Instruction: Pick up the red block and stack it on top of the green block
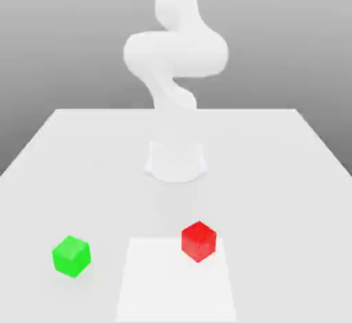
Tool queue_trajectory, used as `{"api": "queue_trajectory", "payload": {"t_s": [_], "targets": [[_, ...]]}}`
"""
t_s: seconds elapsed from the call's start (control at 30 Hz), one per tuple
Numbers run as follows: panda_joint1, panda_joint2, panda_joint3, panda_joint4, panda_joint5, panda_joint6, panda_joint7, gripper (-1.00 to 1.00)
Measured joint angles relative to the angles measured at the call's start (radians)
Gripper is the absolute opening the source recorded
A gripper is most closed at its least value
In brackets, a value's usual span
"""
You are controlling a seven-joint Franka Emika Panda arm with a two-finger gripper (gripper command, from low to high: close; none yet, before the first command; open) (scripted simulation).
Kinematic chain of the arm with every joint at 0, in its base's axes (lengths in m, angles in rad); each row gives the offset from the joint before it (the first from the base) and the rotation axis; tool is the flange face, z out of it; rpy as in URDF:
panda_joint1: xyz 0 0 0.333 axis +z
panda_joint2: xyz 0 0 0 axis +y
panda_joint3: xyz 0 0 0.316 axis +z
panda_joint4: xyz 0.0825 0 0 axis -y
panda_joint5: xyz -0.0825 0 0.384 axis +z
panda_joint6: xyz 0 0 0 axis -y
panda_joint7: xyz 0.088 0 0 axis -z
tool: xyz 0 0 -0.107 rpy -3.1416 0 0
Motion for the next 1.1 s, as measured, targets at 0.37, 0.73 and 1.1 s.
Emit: {"api": "queue_trajectory", "payload": {"t_s": [0.37,0.73,1.1], "targets": [[0.127,0.351,-0.063,-0.323,-0.004,0.262,-0.301,0.0],[0.188,0.828,-0.053,-0.518,0.039,0.627,-0.558,0.0],[0.16,0.897,-0.022,-0.51,0.055,0.684,-0.57,-1.0]]}}
